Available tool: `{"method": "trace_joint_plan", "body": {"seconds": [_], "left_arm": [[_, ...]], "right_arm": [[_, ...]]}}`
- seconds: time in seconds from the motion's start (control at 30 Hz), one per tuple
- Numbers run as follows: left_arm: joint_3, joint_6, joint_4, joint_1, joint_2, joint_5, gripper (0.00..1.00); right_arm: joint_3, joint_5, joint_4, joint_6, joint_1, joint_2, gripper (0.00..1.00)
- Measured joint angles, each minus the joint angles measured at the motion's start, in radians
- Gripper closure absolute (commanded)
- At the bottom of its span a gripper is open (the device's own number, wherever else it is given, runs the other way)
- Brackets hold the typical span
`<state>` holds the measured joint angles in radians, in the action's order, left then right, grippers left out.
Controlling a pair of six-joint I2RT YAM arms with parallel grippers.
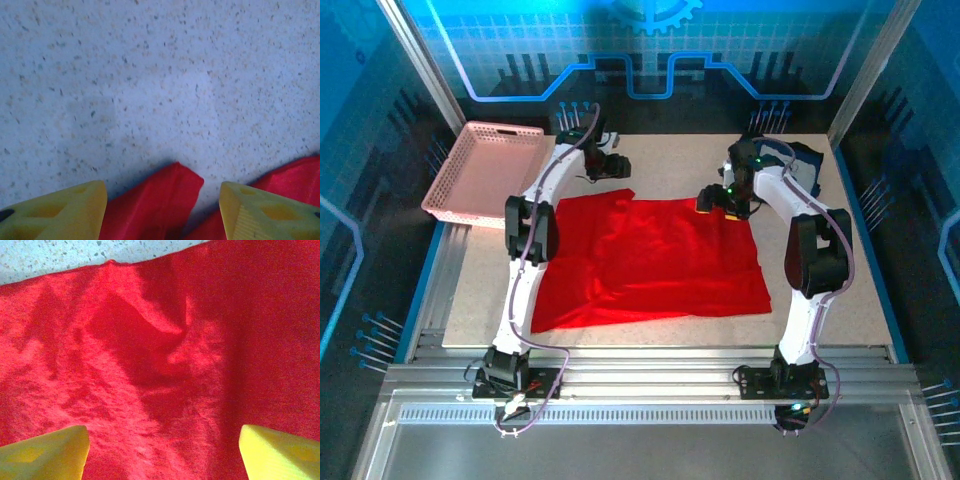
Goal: Fold and stack the t-shirts
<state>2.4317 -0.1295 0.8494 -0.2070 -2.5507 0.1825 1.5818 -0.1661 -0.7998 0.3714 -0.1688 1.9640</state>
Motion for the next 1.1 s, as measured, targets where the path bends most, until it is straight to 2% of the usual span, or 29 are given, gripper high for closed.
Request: {"method": "trace_joint_plan", "body": {"seconds": [0.37,0.63,0.77,1.0,1.1], "left_arm": [[0.0,0.038,-0.018,-0.016,-0.092,-0.027,0.4],[-0.001,0.073,-0.009,-0.024,-0.093,-0.029,0.5],[-0.045,0.098,-0.031,-0.027,-0.074,-0.038,0.51],[-0.106,0.141,-0.065,-0.03,-0.044,-0.048,0.63],[-0.112,0.159,-0.062,-0.033,-0.042,-0.057,0.73]], "right_arm": [[0.015,-0.006,-0.016,-0.01,0.003,0.02,0.2],[0.018,-0.022,-0.023,-0.025,0.024,0.029,0.2],[0.023,-0.027,-0.03,-0.027,0.04,0.039,0.21],[0.053,-0.034,-0.034,-0.033,0.052,0.075,0.21],[0.069,-0.037,-0.039,-0.033,0.052,0.098,0.21]]}}
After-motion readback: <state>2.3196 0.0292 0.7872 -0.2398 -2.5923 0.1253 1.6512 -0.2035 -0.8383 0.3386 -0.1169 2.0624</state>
